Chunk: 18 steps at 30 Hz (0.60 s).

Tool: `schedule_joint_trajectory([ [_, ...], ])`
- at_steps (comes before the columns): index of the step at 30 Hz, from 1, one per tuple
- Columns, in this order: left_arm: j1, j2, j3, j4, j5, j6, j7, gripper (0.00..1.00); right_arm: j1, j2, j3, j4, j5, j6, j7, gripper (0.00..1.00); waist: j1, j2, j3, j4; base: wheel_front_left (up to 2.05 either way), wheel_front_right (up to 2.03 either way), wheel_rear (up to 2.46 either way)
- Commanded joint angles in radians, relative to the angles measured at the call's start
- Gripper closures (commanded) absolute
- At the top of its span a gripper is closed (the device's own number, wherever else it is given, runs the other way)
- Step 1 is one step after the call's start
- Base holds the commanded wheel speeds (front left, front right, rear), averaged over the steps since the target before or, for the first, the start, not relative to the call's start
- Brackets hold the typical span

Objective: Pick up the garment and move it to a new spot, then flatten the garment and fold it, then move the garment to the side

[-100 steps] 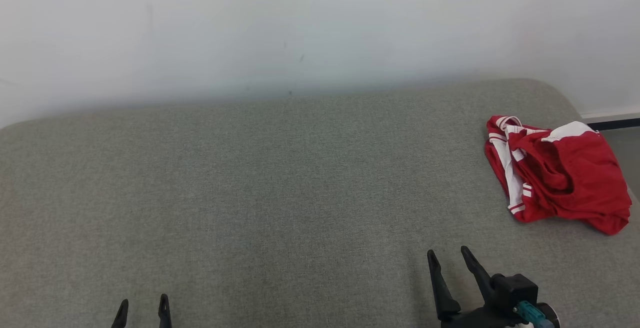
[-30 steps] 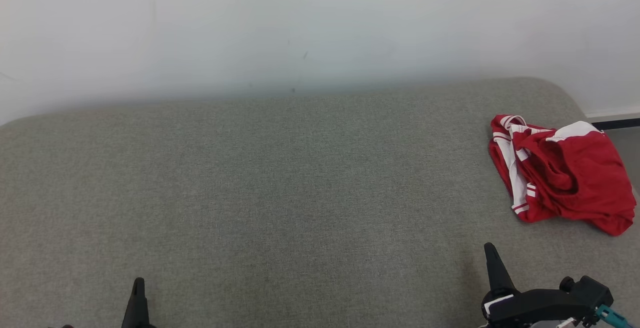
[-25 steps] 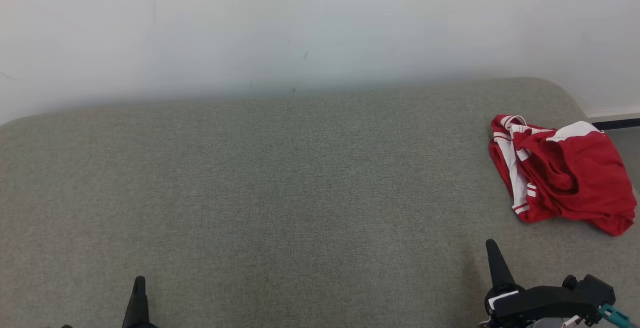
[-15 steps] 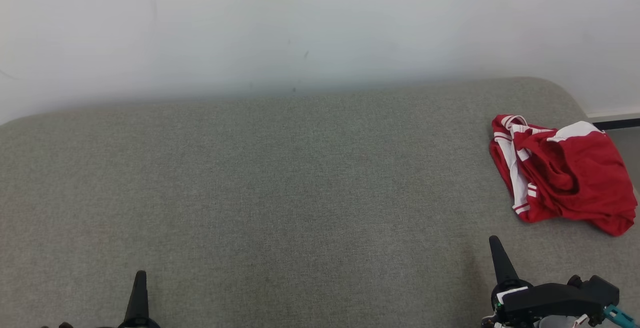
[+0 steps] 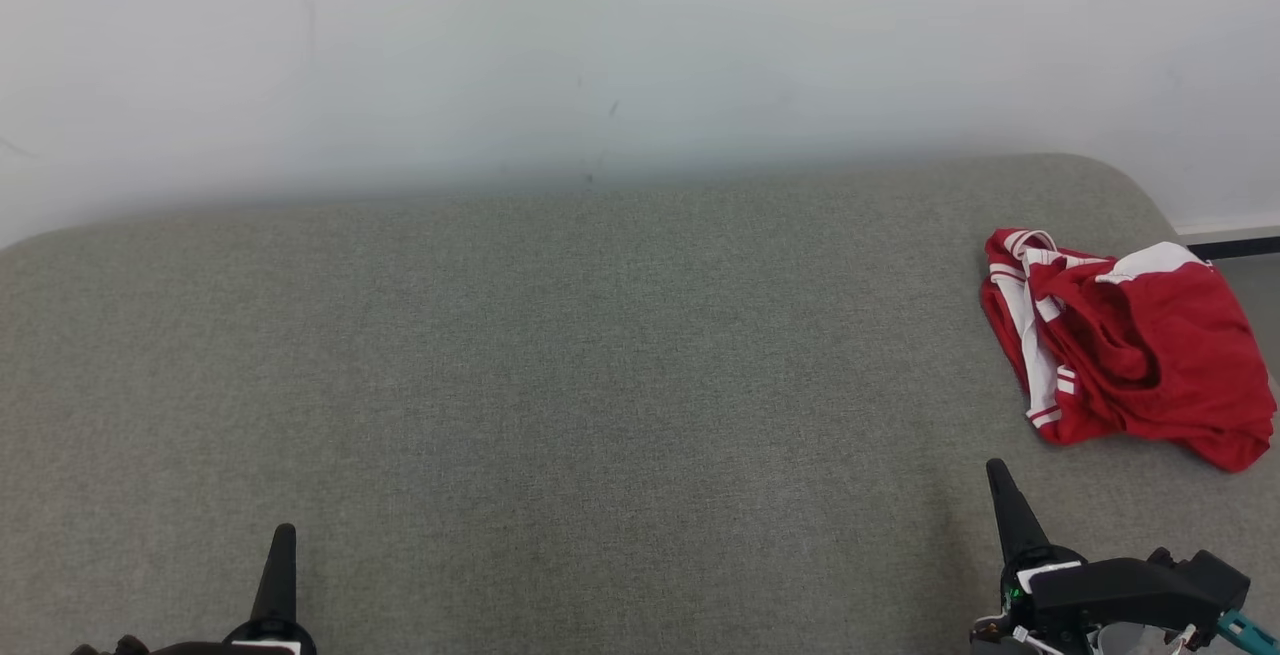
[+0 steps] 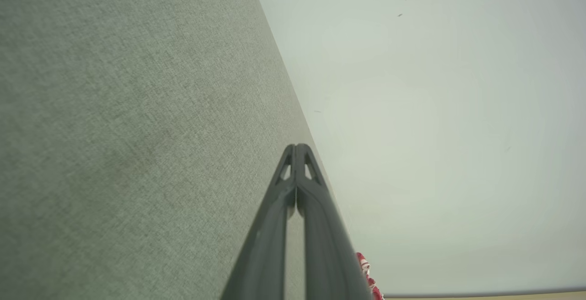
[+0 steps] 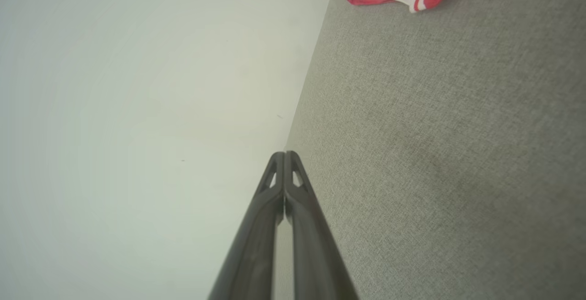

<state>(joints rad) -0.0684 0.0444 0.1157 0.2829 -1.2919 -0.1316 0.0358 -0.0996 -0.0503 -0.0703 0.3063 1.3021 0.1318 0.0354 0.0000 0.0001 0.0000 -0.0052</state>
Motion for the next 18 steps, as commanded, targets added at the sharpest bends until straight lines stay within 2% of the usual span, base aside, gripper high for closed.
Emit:
schedule_joint_trajectory([
  [1, -0.020, 0.006, 0.001, -0.010, -0.026, 0.001, 0.006, 1.00, -0.010, 0.000, -0.005, -0.013, 0.025, -0.001, 0.007, 1.00, 0.0000, -0.0001, 0.000, 0.000, 0.00, 0.00, 0.00],
  [18, -0.032, 0.007, 0.000, -0.025, -0.161, 0.001, 0.040, 1.00, -0.011, 0.000, -0.024, -0.036, 0.156, -0.002, 0.041, 1.00, 0.0000, -0.0001, 0.001, 0.002, 0.00, 0.00, 0.00],
])
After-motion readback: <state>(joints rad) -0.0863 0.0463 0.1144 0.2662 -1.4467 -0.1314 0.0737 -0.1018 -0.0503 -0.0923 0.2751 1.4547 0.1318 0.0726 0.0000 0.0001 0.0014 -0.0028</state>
